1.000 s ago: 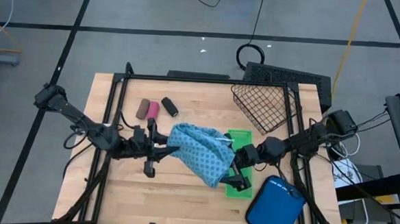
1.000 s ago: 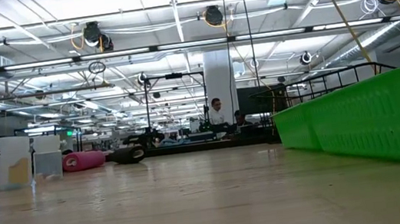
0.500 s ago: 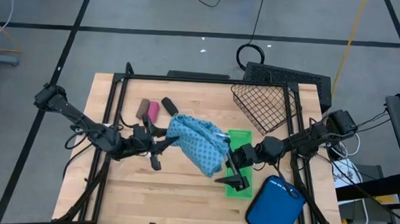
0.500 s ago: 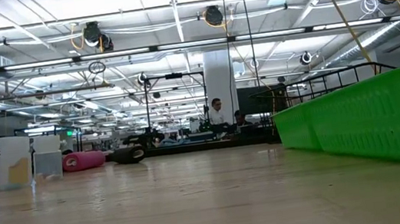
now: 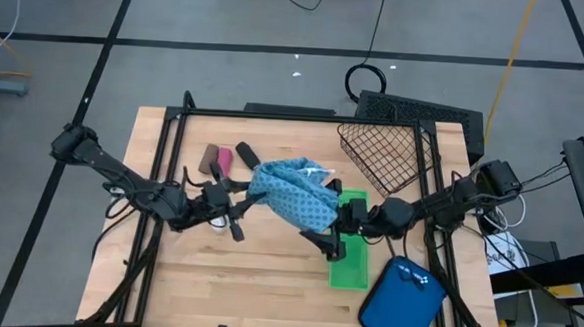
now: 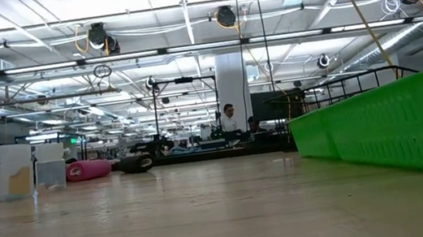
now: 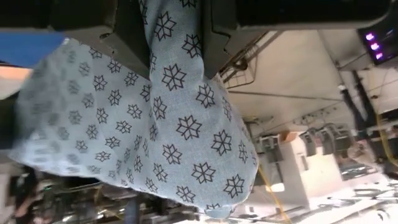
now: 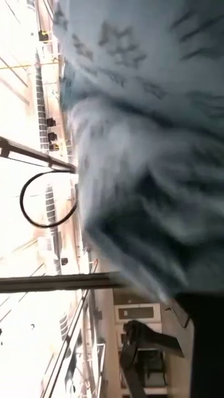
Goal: Pick & Place Medicine items
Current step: Put the blue patient gown into the black wire basket
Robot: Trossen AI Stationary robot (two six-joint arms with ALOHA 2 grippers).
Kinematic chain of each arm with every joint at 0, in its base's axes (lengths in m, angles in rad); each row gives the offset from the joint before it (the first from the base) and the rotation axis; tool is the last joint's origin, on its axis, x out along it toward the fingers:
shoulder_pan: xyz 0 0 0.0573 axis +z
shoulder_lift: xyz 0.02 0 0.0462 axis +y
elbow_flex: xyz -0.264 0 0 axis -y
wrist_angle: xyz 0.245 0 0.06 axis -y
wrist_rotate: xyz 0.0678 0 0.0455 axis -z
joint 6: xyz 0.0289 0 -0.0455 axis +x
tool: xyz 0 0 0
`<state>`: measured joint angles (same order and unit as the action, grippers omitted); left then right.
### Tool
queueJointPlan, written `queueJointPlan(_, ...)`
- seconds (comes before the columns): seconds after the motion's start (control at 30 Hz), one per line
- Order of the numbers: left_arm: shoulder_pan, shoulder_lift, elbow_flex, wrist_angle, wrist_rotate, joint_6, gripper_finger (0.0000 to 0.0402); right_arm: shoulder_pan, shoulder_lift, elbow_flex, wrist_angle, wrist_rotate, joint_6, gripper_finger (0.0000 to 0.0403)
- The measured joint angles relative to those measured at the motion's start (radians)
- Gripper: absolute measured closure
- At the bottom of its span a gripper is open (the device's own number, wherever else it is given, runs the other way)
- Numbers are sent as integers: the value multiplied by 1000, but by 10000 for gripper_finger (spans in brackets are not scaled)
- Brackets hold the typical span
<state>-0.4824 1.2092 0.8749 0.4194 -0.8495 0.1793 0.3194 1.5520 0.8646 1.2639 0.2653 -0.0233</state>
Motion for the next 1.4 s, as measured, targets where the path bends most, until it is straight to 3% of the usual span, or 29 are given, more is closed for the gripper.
queueJointPlan(0.1, 1, 12, 0, -2, 54, 4, 303, -19, -1, 0, -39, -2, 37, 9)
queueJointPlan(0.27, -30, 10, 0, 2, 55, 33, 303, -29, -1, 0, -50, -3, 61, 11)
queueJointPlan(0.4, -64, -5, 0, 2, 40, 63, 303, -30, 0, 0, -50, -3, 43, 44)
queueJointPlan(0.57, -97, -12, 0, 2, 37, 81, 303, -30, 0, 0, -50, -5, 38, 137)
queueJointPlan(0.73, -117, -12, 0, 2, 34, 72, 303, -30, 0, 0, -69, -10, 38, 275)
queueJointPlan(0.83, -119, -12, 0, 1, 37, 32, 303, -31, 0, 0, -78, -88, 37, 368)
queueJointPlan(0.87, -119, -12, 0, 2, 40, 11, 301, -32, 0, 1, -78, -118, 38, 382)
queueJointPlan(1.0, -119, -12, 0, 31, 40, -58, 221, -32, -1, 1, -83, -136, 61, 384)
queueJointPlan(1.17, -174, -41, 0, 155, -58, -12, 106, -30, -31, 0, -135, -136, 52, 386)
queueJointPlan(1.4, -288, -123, 0, 143, -75, 50, 18, -30, -196, 0, -378, -106, 20, 387)
